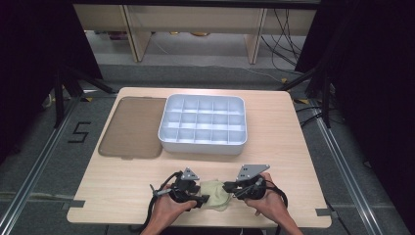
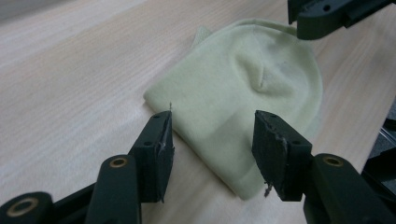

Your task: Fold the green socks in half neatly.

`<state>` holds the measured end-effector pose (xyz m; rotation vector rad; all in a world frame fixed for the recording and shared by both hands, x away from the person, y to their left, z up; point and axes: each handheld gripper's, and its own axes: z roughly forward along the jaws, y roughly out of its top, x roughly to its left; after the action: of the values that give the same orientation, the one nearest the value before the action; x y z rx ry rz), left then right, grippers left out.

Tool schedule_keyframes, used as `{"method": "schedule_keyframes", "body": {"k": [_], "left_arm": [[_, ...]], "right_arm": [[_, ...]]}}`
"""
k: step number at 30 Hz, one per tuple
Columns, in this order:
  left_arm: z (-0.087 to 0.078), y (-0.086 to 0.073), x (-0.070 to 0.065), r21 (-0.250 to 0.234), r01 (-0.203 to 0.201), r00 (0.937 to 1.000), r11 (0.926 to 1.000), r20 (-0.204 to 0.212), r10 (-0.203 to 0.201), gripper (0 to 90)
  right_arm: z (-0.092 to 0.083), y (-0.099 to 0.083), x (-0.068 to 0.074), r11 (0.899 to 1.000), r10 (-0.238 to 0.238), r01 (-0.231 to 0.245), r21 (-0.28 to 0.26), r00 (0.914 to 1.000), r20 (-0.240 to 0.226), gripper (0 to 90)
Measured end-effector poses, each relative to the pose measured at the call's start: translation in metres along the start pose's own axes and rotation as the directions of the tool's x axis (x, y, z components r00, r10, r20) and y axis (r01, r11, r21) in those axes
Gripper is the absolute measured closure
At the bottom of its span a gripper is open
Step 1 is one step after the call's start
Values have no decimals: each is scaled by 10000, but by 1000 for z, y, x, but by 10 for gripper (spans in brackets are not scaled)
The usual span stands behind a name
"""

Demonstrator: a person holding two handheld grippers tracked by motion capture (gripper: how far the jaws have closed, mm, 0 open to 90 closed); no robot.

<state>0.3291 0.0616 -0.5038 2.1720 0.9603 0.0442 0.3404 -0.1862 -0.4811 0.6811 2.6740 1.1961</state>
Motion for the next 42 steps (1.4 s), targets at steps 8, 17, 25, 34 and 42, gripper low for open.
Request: {"method": "schedule_keyframes", "body": {"k": [8,17,25,34,42], "left_arm": [[-5,-6,-4,482,557,9981,9973,227,-568,512],[-1,-6,-5,230,663,9977,9975,127,-666,643],[-1,-6,-6,168,487,9987,9987,120,-489,760],[-3,-4,-2,-110,227,9997,9997,75,-226,831],[-7,-3,3,-205,166,9999,9997,-38,-167,836]], "right_arm": [[-2,0,0,10000,27,-27,26,10000,61,816],[-1,0,0,10000,-63,63,-59,10000,56,813],[-1,0,1,9999,-144,144,-69,9999,-4,814],[0,1,4,9998,-103,102,-159,9999,-41,821],[14,8,26,9976,-654,639,-268,9961,-584,843]]}}
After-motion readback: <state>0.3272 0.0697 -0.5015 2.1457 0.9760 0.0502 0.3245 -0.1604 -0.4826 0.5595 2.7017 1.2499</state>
